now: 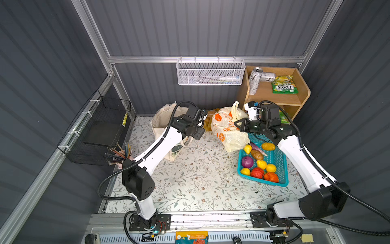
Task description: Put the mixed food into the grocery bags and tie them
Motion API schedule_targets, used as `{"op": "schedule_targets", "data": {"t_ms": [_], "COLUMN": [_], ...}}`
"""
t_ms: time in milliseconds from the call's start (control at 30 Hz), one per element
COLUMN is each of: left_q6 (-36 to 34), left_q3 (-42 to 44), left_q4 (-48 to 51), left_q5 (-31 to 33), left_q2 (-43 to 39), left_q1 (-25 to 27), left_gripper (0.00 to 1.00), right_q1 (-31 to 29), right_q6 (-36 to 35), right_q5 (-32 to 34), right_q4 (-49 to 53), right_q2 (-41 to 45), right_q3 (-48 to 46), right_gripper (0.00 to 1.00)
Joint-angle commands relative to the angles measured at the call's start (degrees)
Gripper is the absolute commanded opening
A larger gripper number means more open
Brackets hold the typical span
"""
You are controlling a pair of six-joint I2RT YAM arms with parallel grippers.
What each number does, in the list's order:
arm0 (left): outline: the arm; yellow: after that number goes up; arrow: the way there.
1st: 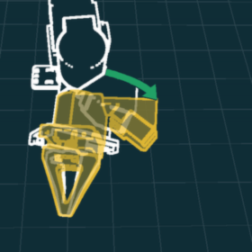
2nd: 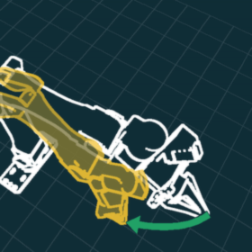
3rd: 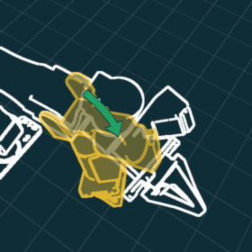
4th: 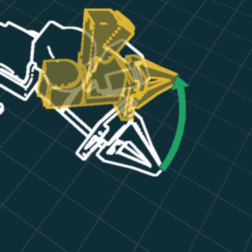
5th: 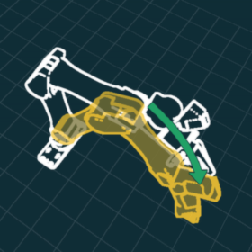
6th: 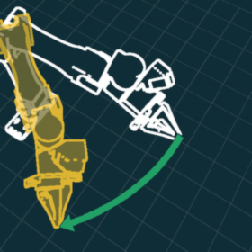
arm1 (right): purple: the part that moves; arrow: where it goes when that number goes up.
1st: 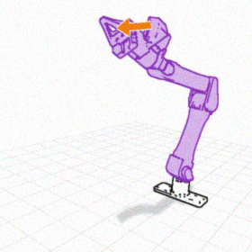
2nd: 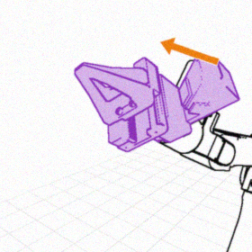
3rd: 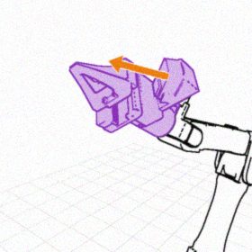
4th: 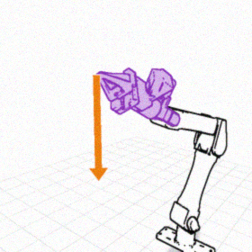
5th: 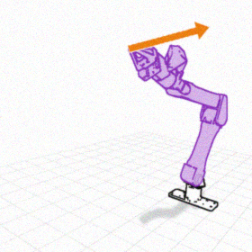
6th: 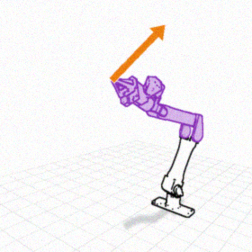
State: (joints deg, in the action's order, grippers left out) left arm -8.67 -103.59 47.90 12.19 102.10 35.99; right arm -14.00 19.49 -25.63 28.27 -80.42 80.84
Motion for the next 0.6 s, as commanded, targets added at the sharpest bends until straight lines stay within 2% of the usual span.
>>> {"op": "schedule_targets", "data": {"t_ms": [0, 233, 367, 467, 567], "left_q6": [-0.83, 0.66, 0.22, 2.23, 1.71], "left_q3": [-3.37, -2.12, 3.07, -0.13, -4.09], "left_q4": [5.52, 4.47, -4.18, -4.59, -2.2], "left_q5": [9.78, 15.12, 10.34, 7.62, 6.99], "left_q2": [2.69, 3.37, -3.05, -5.71, -4.94], "left_q1": [0.22, 0.22, 0.39, 0.49, 0.49], "left_gripper": [0.64, 0.62, 0.63, 0.63, 0.64], "right_q1": [0.5, 2.11, 3.01, 3.41, 3.63], "right_q6": [1.07, 1.08, 0.95, 0.99, 1.5], "right_q5": [-1.56, -2.14, -2.8, -2.84, -3.28], "right_q4": [-0.78, -1.1, -1.06, -1.36, -2.14], "right_q2": [0.96, 3.36, 4.11, 4.4, 4.12], "right_q3": [-1.44, -2.91, -3.6, -4.29, -4.65], "right_gripper": [0.0, 0.0, 0.0, 0.0, 0.0]}}
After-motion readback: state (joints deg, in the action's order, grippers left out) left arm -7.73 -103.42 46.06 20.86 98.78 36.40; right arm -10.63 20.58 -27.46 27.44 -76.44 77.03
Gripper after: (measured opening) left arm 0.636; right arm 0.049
